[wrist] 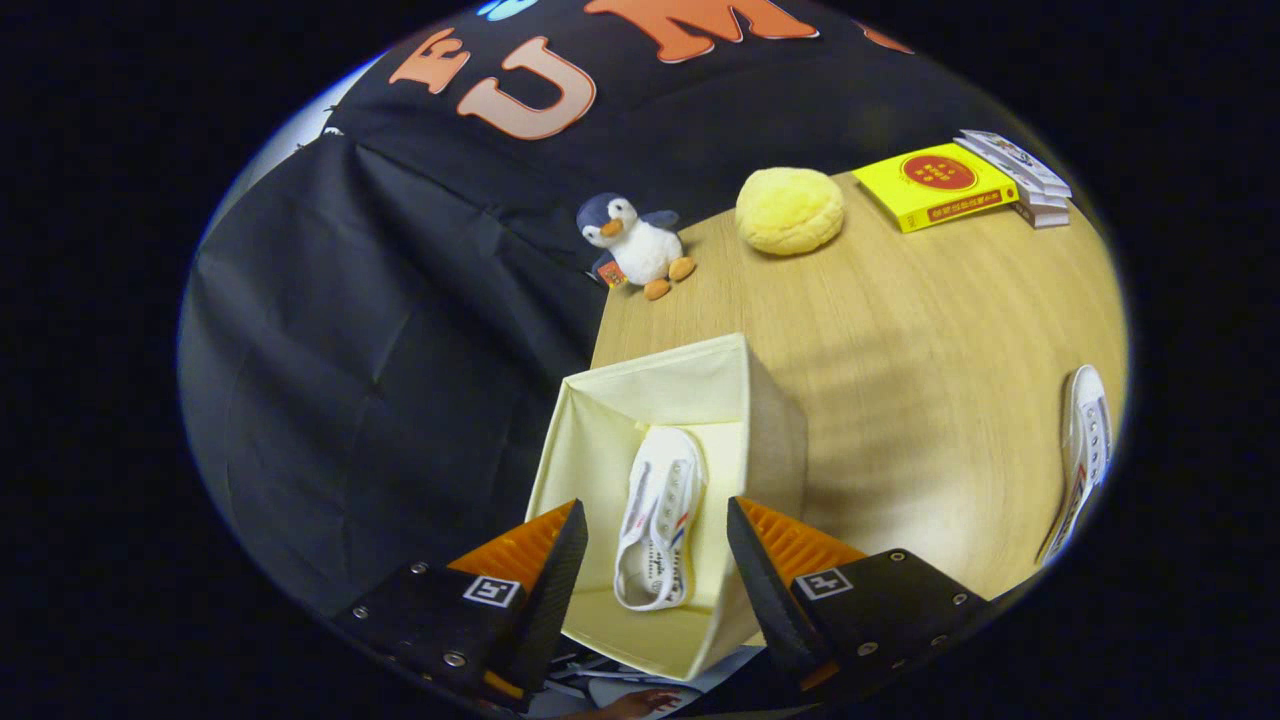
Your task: Open the storage box then place both shoes into the box .Put the left shoe in first, then the right shoe, with the right side of both shoes facing outward in a uniform manner.
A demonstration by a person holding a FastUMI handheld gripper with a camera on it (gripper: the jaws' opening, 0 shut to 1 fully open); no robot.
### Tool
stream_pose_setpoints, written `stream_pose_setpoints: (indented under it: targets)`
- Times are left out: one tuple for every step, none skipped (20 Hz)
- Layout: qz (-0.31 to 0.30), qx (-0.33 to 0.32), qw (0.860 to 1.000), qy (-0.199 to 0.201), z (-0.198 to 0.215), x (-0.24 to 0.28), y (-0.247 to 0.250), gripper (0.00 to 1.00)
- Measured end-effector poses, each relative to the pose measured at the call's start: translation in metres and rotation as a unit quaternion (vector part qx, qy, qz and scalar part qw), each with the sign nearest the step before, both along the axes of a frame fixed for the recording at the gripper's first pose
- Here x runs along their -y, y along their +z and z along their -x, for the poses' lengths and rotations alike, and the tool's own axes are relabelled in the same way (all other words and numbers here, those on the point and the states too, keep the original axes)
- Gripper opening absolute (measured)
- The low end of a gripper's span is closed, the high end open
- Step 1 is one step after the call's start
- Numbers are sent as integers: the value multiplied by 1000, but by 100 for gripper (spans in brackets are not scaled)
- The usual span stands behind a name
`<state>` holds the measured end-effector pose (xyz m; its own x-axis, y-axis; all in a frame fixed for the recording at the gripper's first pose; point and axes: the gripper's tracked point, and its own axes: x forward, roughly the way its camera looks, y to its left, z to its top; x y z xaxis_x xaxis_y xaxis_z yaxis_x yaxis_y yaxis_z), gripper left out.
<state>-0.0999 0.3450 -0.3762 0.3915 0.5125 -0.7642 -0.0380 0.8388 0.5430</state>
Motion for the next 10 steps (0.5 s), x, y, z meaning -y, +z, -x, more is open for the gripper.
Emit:
stream_pose_setpoints:
  targets:
    - [5,16,1000,-7,0,20,5,86]
    - [13,31,999,-11,1,42,9,87]
    - [27,42,999,-14,3,64,9,88]
    - [44,54,997,-15,5,90,7,90]
    - [66,64,996,-17,8,116,3,91]
    - [89,73,993,-20,11,142,-5,94]
    - [116,73,990,-25,14,168,-14,94]
    - [136,70,988,-31,20,194,-23,95]
    - [152,66,985,-40,26,217,-30,95]
    - [169,63,982,-48,29,240,-37,95]
